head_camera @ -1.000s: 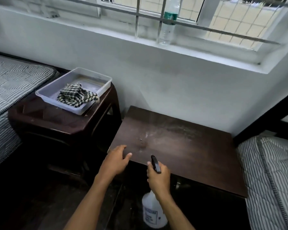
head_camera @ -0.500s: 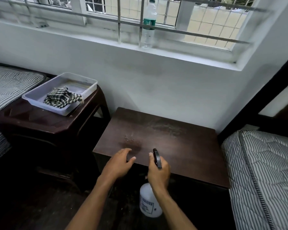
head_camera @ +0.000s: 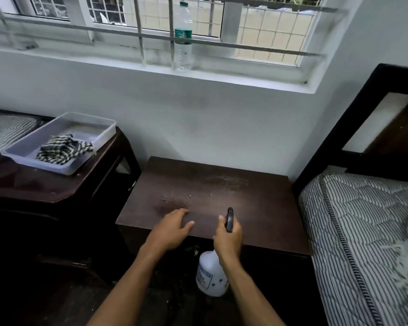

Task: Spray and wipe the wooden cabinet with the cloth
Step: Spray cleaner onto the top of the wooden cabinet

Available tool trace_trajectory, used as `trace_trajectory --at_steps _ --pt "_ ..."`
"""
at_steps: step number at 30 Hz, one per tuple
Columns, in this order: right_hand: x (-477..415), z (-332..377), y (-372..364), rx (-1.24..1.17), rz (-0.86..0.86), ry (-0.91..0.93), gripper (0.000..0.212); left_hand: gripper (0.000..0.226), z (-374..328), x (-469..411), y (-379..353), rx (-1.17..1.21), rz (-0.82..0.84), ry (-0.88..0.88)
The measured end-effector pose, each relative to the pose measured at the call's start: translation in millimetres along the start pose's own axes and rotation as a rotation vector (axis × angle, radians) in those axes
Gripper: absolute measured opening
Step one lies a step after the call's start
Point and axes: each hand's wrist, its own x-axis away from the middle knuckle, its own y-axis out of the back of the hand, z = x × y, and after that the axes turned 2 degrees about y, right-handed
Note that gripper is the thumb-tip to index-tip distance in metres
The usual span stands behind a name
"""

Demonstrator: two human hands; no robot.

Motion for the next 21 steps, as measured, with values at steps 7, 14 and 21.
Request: trace_trajectory --at_steps 7,14,21 --pt "-7 -14 18 0.027 -0.097 -0.004 0.035 0.054 -18 -3 -12 -0.023 0.062 -0.031" --pt "-10 -22 34 0.009 -0.091 -0.113 0.027 0.052 -33 -6 -22 -0.027 0.100 -0.086" --pt "-12 -33 46 -0.057 0.110 -0.111 0.010 0.054 -25 0 -35 -0.028 0.070 -0.133"
